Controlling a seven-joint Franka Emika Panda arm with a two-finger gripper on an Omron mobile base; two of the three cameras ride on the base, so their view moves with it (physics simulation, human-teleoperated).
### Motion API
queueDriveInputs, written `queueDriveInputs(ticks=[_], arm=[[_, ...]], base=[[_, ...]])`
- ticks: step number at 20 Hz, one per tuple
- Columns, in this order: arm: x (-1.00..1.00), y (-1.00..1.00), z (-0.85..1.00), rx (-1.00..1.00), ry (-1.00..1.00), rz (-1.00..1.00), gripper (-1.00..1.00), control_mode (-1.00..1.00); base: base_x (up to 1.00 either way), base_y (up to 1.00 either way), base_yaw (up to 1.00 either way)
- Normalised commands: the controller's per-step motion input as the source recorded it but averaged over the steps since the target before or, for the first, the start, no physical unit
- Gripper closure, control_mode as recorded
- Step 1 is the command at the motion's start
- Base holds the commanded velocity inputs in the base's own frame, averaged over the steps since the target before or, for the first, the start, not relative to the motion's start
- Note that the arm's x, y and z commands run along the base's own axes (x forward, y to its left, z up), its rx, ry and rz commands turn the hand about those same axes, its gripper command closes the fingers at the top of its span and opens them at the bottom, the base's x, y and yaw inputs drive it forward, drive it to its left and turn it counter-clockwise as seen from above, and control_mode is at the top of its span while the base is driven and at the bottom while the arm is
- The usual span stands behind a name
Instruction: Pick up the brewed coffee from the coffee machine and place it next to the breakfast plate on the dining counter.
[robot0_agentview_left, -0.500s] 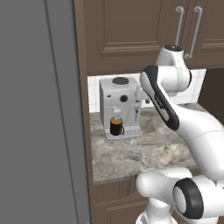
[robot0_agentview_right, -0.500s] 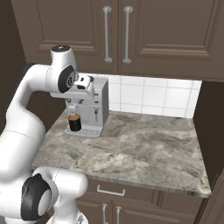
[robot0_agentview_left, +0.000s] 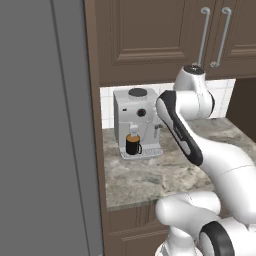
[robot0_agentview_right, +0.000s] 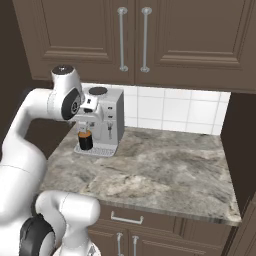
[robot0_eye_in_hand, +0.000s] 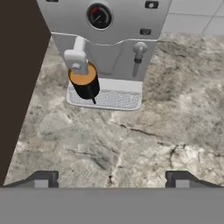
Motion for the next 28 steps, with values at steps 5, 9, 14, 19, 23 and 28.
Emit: queueDriveInputs(ticks=[5, 9, 14, 19, 23, 28], arm=[[0.0, 0.01, -0.47, 0.01, -0.24, 0.03, -1.0, -1.0], [0.07, 0.01, -0.23, 0.11, -0.04, 0.09, -1.0, -1.0], [0.02, 0.12, -0.24, 0.09, 0.0, 0.15, -1.0, -1.0], [0.08, 0.14, -0.26, 0.07, 0.0, 0.15, -1.0, -1.0], [0.16, 0.22, -0.24, 0.03, 0.0, 0.14, -1.0, -1.0], [0.33, 0.13, -0.24, 0.0, 0.0, 0.1, -1.0, -1.0]], base=[[0.0, 0.0, 0.0], [0.0, 0.0, 0.0], [0.0, 0.0, 0.0], [0.0, 0.0, 0.0], [0.0, 0.0, 0.0], [0.0, 0.0, 0.0]])
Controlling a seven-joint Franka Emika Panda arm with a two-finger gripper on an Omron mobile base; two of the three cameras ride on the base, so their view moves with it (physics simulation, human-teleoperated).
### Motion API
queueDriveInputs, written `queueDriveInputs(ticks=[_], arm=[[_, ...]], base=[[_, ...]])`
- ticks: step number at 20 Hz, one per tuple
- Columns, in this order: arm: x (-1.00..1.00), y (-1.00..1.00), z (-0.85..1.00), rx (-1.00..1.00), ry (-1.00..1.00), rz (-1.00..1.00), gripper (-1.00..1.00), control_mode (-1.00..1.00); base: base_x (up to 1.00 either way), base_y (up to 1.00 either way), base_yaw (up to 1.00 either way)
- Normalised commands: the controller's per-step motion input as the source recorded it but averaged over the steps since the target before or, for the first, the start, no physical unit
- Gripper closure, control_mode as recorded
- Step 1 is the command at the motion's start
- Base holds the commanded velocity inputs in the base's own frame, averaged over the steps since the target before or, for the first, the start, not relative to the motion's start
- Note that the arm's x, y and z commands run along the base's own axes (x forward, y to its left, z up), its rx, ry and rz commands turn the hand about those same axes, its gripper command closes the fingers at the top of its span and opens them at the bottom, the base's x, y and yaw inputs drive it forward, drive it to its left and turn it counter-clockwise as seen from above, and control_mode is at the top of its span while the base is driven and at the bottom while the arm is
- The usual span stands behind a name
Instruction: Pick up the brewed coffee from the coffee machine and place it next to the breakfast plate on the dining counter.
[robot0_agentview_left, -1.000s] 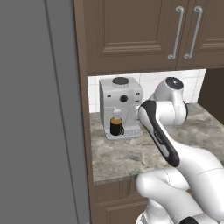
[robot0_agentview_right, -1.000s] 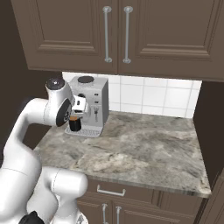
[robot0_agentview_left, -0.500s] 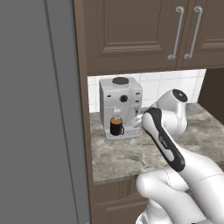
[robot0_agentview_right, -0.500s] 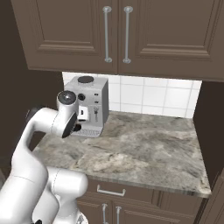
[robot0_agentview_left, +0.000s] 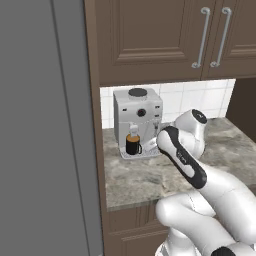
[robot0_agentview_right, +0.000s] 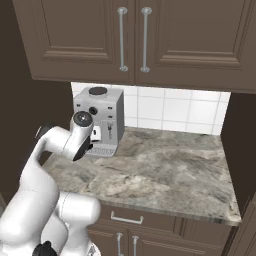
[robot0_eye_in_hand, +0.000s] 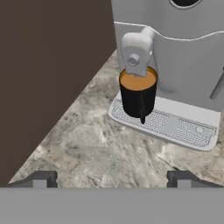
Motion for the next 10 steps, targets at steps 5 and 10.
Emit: queueDriveInputs(ticks=[5, 10], arm=[[0.36, 0.04, -0.32, 0.0, 0.0, 0.06, -1.0, -1.0], [0.34, 0.03, -0.27, 0.0, 0.0, 0.04, -1.0, -1.0]], base=[[0.0, 0.0, 0.0], [0.0, 0.0, 0.0]])
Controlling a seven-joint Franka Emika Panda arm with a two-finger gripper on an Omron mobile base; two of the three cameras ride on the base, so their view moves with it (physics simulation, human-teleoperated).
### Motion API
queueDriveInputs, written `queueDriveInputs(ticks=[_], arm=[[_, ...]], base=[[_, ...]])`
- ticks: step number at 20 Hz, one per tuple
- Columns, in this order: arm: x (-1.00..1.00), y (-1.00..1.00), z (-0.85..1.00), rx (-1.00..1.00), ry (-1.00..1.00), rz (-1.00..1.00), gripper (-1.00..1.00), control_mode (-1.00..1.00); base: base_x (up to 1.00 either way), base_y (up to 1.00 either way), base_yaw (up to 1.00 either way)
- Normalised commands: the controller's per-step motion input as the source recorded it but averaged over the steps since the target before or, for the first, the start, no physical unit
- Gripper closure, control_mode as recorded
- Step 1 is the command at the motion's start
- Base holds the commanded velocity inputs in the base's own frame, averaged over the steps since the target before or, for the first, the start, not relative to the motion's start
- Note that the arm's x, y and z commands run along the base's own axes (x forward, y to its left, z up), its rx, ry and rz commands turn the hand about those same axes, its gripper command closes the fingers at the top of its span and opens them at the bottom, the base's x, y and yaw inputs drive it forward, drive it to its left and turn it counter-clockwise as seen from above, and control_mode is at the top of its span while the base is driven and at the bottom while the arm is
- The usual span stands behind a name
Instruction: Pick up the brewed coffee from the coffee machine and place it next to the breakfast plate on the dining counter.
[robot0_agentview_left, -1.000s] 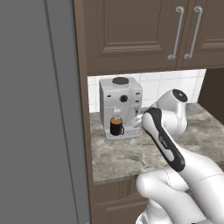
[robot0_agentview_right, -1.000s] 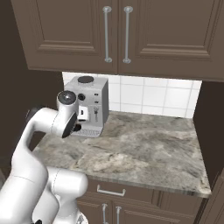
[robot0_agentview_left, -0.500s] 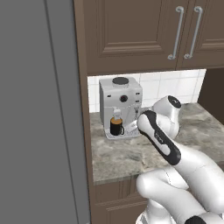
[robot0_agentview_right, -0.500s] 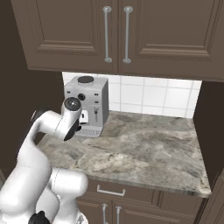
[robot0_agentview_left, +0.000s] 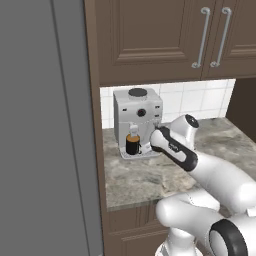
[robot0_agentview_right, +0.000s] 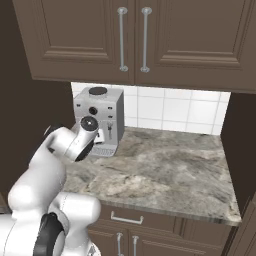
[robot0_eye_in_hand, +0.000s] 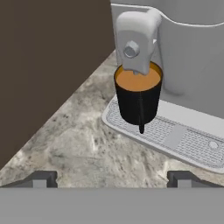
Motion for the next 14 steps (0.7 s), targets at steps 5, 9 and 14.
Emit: queueDriveInputs(ticks=[5, 9, 14], arm=[[0.29, 0.01, -0.18, 0.0, 0.0, 0.03, -1.0, -1.0], [0.29, 0.05, -0.21, 0.0, 0.0, 0.03, -1.0, -1.0], [0.25, 0.09, -0.26, 0.0, 0.0, 0.04, -1.0, -1.0]], base=[[0.0, 0.0, 0.0], [0.0, 0.0, 0.0], [0.0, 0.0, 0.0]])
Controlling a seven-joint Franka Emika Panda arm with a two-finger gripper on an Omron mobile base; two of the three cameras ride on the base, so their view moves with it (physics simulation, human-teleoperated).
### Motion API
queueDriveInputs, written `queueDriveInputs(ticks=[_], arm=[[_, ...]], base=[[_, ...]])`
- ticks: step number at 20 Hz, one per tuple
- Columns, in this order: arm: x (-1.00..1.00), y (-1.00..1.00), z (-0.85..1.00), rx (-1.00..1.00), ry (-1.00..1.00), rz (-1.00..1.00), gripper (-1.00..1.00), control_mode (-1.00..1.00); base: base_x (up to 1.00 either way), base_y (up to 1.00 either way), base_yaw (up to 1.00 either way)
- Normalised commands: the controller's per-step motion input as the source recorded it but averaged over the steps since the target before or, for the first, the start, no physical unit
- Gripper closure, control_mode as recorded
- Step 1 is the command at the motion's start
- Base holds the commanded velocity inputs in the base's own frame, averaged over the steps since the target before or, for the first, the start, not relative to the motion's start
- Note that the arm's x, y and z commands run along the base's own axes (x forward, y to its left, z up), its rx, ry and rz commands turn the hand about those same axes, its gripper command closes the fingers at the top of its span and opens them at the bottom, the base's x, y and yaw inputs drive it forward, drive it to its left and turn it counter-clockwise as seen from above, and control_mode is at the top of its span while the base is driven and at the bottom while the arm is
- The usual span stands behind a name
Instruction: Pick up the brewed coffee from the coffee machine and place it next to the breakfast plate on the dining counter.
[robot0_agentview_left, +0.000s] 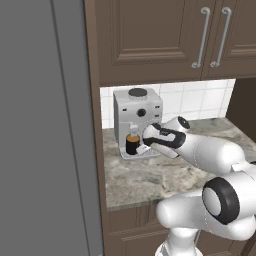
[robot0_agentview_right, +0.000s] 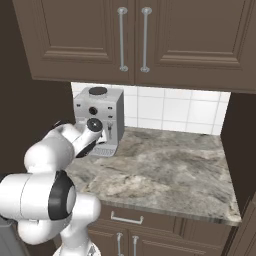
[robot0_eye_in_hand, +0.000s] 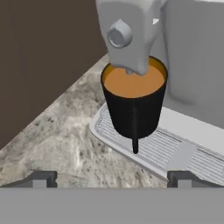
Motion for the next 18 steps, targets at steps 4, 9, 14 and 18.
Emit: queueDriveInputs(ticks=[4, 9, 14, 18], arm=[[0.23, 0.07, -0.23, 0.0, 0.0, 0.03, -1.0, -1.0], [0.22, 0.02, -0.18, 0.0, 0.0, 0.03, -1.0, -1.0], [0.24, 0.0, -0.13, 0.0, 0.0, 0.01, -1.0, -1.0], [0.23, 0.03, -0.1, 0.0, 0.0, 0.0, -1.0, -1.0]], base=[[0.0, 0.0, 0.0], [0.0, 0.0, 0.0], [0.0, 0.0, 0.0], [0.0, 0.0, 0.0]])
